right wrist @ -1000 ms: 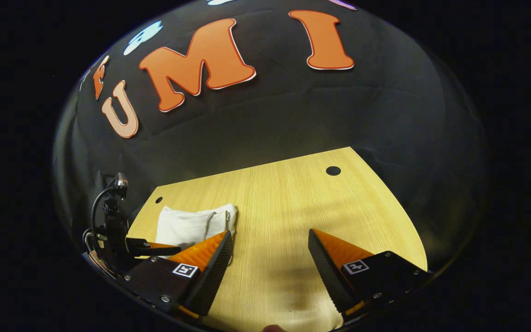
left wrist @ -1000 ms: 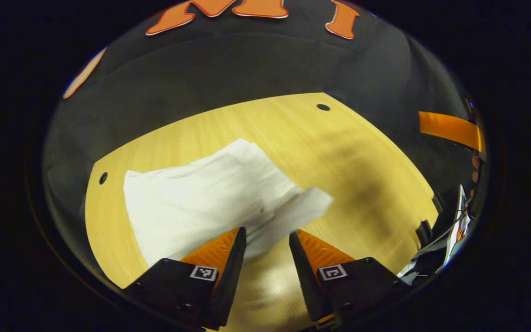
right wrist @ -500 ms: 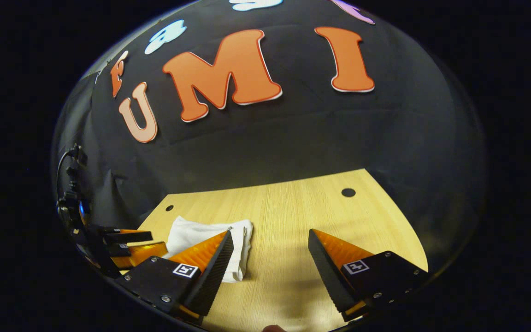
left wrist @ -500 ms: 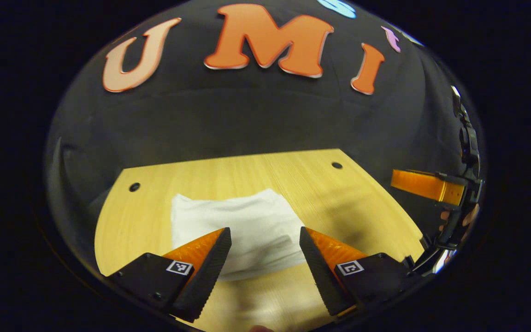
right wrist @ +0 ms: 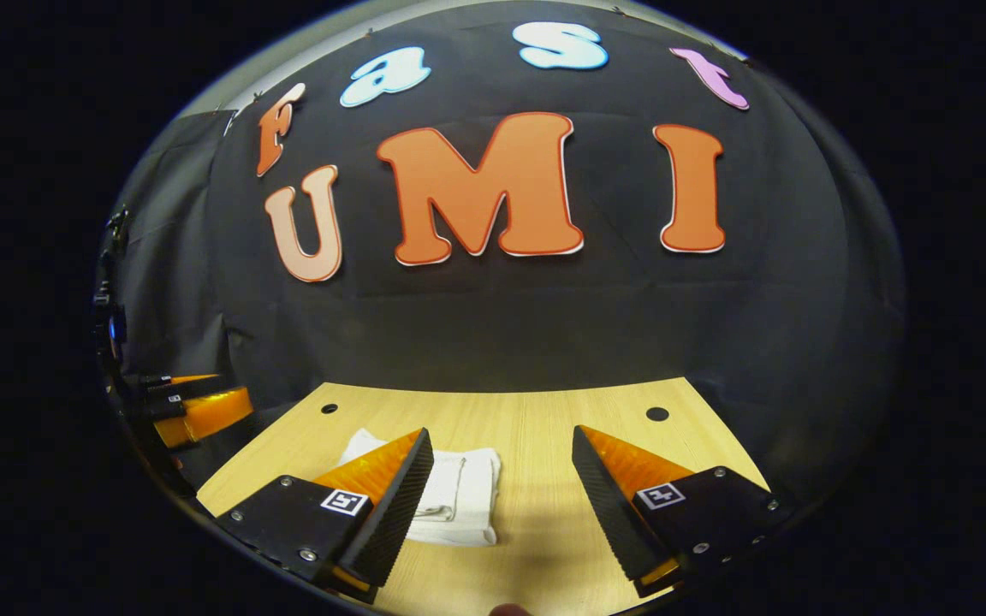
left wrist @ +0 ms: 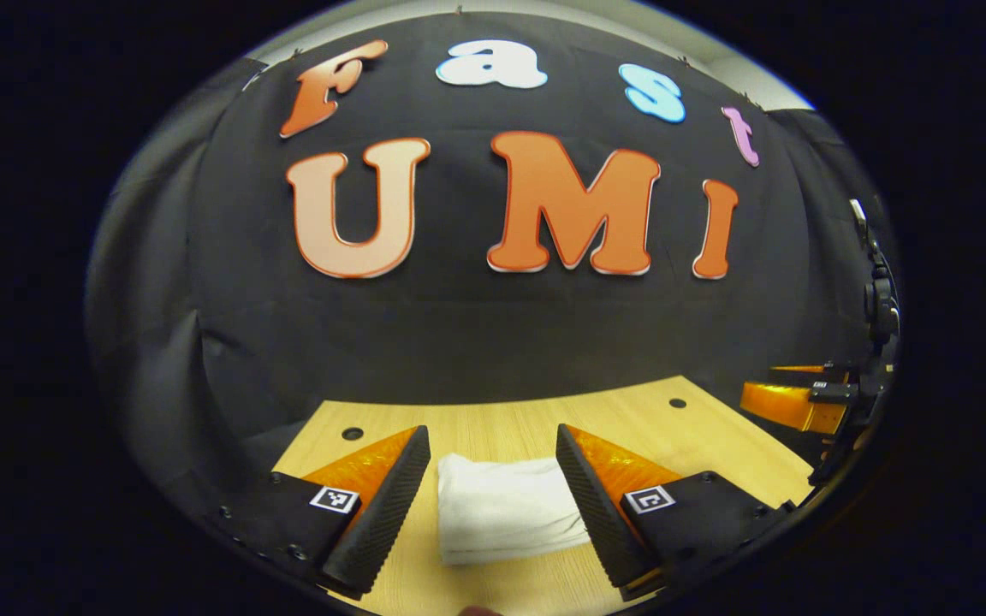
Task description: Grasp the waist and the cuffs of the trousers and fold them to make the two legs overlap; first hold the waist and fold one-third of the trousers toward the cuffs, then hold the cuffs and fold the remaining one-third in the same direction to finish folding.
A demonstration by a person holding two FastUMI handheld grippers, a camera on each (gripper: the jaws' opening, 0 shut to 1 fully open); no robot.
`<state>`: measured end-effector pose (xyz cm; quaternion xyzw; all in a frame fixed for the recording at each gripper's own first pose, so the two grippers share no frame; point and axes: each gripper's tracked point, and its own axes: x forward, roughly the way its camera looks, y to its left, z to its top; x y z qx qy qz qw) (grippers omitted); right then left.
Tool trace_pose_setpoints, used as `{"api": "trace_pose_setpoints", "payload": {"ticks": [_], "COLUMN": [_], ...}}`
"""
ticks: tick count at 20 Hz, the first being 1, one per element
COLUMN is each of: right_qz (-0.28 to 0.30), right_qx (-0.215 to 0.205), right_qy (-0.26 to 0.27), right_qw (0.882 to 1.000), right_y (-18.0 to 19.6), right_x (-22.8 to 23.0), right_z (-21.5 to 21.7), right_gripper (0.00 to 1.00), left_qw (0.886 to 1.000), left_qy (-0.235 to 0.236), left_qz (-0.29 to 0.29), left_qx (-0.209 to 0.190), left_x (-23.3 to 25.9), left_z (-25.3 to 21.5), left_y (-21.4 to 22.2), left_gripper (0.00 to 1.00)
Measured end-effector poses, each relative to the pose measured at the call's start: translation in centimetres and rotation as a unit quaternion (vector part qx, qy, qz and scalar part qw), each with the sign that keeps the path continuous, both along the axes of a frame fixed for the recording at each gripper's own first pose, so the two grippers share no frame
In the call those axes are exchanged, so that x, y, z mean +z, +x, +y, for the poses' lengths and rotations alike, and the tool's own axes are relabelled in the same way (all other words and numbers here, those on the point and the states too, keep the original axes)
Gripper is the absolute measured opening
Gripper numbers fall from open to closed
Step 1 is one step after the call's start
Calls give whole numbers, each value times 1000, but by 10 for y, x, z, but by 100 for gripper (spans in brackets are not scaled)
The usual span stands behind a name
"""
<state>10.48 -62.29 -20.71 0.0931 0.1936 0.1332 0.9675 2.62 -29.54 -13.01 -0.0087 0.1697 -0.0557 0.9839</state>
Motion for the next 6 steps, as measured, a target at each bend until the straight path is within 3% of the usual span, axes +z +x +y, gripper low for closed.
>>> {"api": "trace_pose_setpoints", "payload": {"ticks": [6], "right_qz": [-37], "right_qx": [-9], "right_qy": [6], "right_qw": [999], "right_y": [-14], "right_x": [40], "right_z": [17], "right_gripper": [98], "left_qw": [997], "left_qy": [-15], "left_qz": [-78], "left_qx": [12], "left_x": [20], "left_z": [7], "left_y": [-10], "left_gripper": [97]}}
